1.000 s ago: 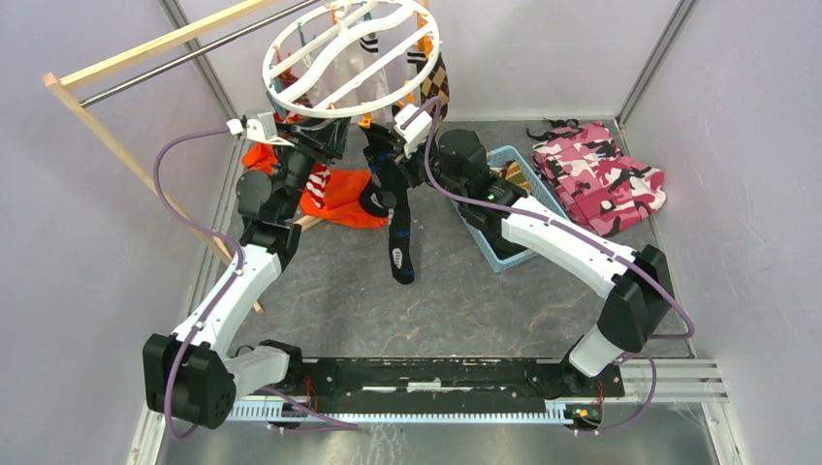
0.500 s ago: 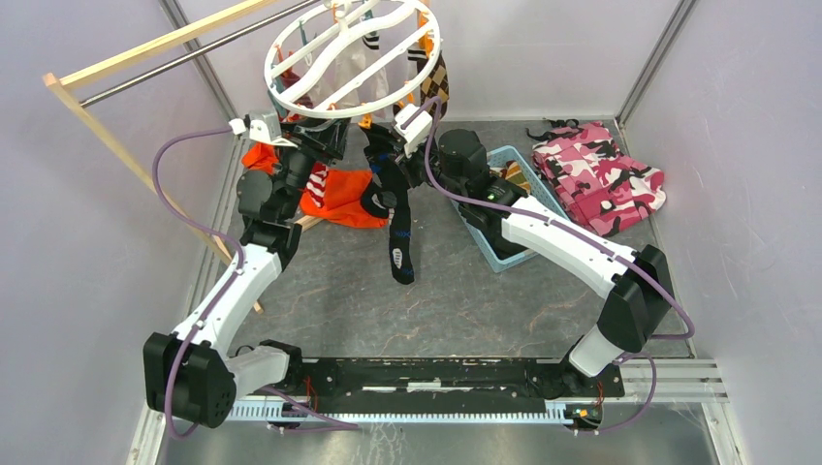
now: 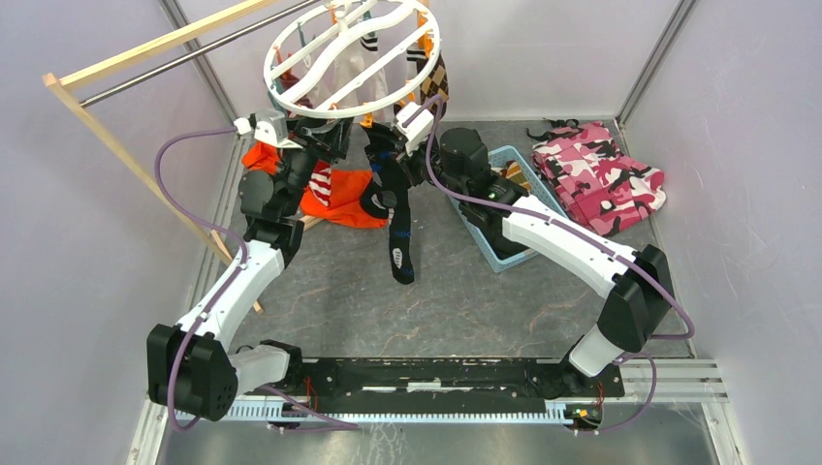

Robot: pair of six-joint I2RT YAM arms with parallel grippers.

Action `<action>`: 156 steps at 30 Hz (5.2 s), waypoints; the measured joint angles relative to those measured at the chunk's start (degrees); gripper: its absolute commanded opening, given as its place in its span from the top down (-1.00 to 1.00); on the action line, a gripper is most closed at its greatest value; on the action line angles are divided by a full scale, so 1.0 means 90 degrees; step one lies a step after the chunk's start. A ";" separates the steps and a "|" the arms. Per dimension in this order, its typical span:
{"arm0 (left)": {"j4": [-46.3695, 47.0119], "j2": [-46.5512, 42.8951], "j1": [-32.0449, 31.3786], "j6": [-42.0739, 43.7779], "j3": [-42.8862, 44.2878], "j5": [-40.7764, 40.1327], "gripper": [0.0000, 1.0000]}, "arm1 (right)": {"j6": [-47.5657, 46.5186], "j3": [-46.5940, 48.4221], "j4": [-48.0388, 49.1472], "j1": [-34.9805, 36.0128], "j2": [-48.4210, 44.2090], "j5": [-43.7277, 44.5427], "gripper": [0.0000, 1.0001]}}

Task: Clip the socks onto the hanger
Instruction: Clamp the sock onto the hanger.

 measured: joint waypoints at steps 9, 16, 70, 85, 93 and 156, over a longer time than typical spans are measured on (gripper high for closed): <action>0.0044 0.0000 0.0000 0.0012 0.0000 0.0000 0.18 | 0.0000 0.0017 -0.0002 -0.0007 0.0002 0.0000 1.00; 0.0049 0.0000 0.0000 -0.0002 0.0022 0.0002 0.56 | 0.0000 0.0019 -0.0002 -0.0007 0.0010 0.0000 1.00; -0.1685 -0.0155 -0.0085 -0.1005 0.0896 -0.0668 0.96 | 0.0384 0.1676 -0.1010 0.0243 0.0525 -0.0770 1.00; -0.1683 -0.0155 -0.0083 -0.1037 0.0896 -0.0661 0.96 | 0.0503 0.1770 -0.1003 0.0243 0.0537 -0.0716 1.00; -0.1683 -0.0155 -0.0085 -0.1039 0.0896 -0.0656 0.96 | 0.0517 0.1880 -0.0998 0.0243 0.0539 -0.0716 1.00; -0.1678 -0.0155 -0.0083 -0.1039 0.0896 -0.0622 0.95 | 0.0335 0.1613 -0.1030 0.0243 0.0134 -0.0729 1.00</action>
